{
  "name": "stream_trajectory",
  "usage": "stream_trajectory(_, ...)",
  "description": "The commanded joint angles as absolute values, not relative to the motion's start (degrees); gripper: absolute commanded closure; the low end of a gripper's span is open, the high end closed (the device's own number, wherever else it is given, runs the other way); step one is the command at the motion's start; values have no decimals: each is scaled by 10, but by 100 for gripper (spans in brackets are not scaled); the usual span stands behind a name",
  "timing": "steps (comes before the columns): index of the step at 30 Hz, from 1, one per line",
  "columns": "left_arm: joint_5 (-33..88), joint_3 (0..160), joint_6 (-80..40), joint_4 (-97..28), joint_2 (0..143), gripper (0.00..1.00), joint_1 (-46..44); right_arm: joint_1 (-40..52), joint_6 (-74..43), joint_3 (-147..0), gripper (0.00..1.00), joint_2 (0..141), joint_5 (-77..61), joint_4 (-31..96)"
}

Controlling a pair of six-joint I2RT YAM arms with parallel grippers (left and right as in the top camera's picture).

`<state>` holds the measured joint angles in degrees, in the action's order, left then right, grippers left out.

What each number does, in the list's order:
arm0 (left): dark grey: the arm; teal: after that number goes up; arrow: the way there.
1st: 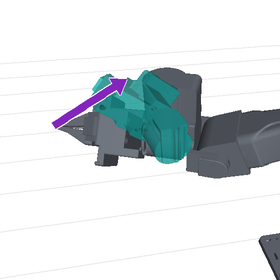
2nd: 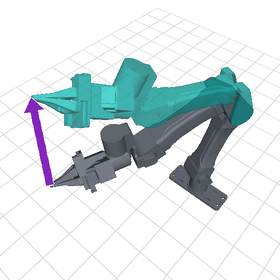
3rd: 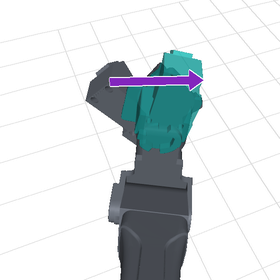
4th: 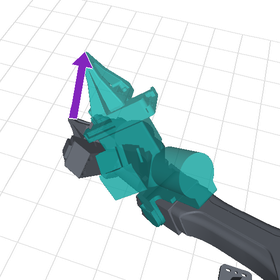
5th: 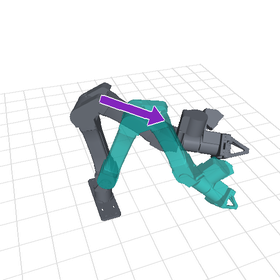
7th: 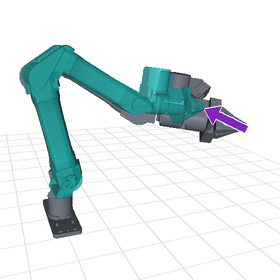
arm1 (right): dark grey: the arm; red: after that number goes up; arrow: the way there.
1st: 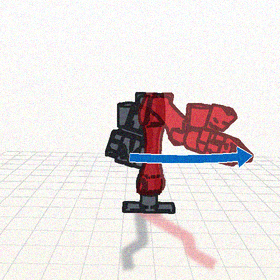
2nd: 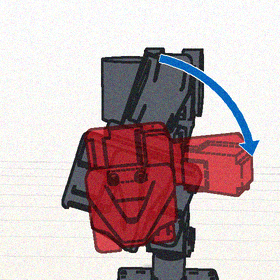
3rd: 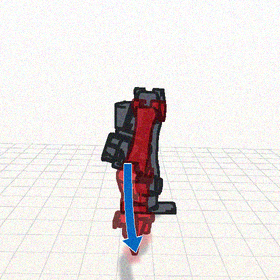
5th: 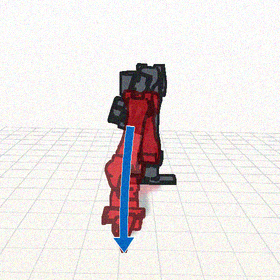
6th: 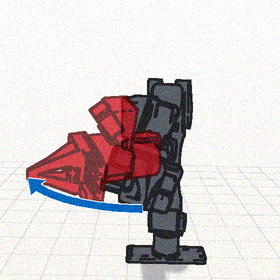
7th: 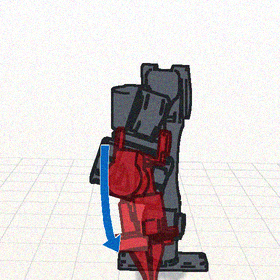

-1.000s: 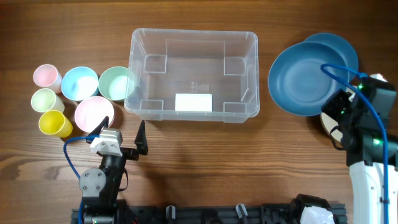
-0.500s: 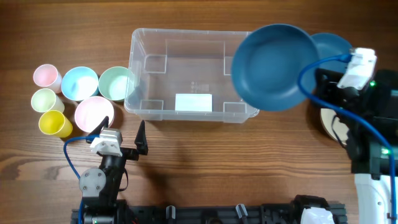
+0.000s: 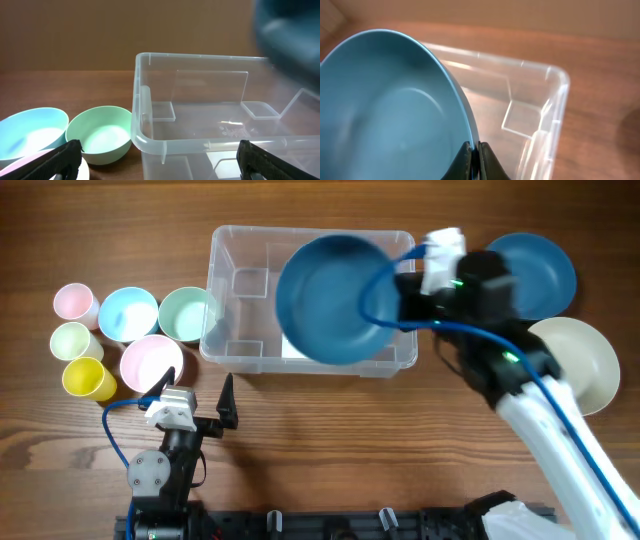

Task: Pack container
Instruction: 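Lift the teal plate and carry it over the clear container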

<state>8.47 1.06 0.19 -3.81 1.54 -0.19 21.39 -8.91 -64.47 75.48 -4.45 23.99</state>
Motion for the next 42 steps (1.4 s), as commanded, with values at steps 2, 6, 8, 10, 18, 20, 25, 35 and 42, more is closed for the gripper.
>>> stream_trajectory(2, 92, 5, 11, -36, 13, 0, 0, 239, -108, -701, 96, 843, 44, 235)
stream_trajectory(6, 92, 5, 11, -36, 13, 0, 0, 239, -120, -715, 96, 893, 59, 236)
stream_trajectory(8, 92, 5, 11, -36, 13, 0, 0, 239, -124, -715, 96, 908, 69, 236)
stream_trajectory(10, 92, 5, 11, -36, 13, 0, 0, 239, -124, -715, 96, 919, 76, 243)
stream_trajectory(18, 92, 5, 11, -36, 13, 0, 0, 239, -103, -715, 96, 947, 112, 288)
stream_trajectory(20, 92, 5, 11, -36, 12, 0, 0, 239, -101, -715, 95, 947, 123, 298)
stream_trajectory(25, 92, 5, 11, -36, 13, 0, 0, 229, -84, -715, 96, 948, 122, 321)
stream_trajectory(35, 92, 5, 11, -36, 13, 0, 0, 200, -38, -715, 96, 948, 120, 334)
stream_trajectory(42, 92, 5, 11, -36, 13, 0, 0, 200, -13, -715, 96, 948, 93, 323)
